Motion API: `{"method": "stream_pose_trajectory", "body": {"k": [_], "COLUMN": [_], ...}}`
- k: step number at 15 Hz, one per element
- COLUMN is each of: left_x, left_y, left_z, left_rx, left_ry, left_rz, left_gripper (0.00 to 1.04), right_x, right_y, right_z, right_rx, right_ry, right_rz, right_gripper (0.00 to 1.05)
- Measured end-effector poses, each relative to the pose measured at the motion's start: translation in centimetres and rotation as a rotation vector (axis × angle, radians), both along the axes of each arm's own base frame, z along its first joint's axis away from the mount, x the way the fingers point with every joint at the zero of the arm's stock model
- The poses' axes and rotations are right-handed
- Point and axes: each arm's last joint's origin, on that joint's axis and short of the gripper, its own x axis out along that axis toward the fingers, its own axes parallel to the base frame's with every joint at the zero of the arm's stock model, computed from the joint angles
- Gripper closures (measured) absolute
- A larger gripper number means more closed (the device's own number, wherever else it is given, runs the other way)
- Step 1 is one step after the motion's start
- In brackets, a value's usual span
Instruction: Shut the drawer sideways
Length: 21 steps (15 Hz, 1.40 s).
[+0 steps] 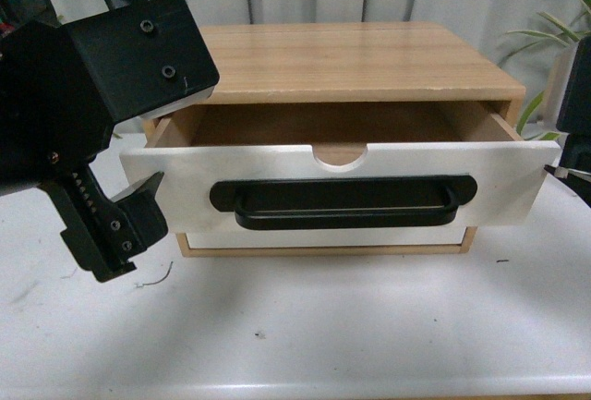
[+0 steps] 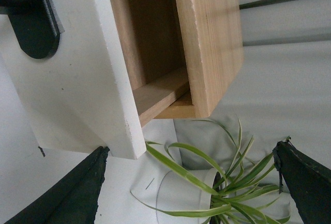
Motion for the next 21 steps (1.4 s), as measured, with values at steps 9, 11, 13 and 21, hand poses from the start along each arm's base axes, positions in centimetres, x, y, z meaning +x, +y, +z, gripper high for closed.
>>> {"method": "stream_pose_trajectory", "body": {"k": [9,11,13,21], "left_x": [4.9,5.3,6.0,7.3], "left_y": [-1.7,-1.8,-2.1,-3.3], "left_z": [-1.7,-1.6,-1.6,-1.3], "left_rx": [-0.029,-0.032,-0.029,-0.041], "left_ry": [-0.038,-0.045,-0.047,-0.07], "left_rz": [0.029,0.032,0.03,0.039], "left_gripper": [0.07,0.07,0.07,0.07], "right_x": [5.7,5.7,5.9,7.4], "right_y": [0.9,1.3,1.5,2.3], "right_z": [0.3,0.4,0.6,1.0], "right_rx": [-0.028,-0.03,-0.035,0.027], "right_ry": [-0.01,0.001,0.001,0.008], "right_rz": [-0.032,-0.034,-0.04,0.002], "right_gripper": [0.06,0.06,0.06,0.06]}}
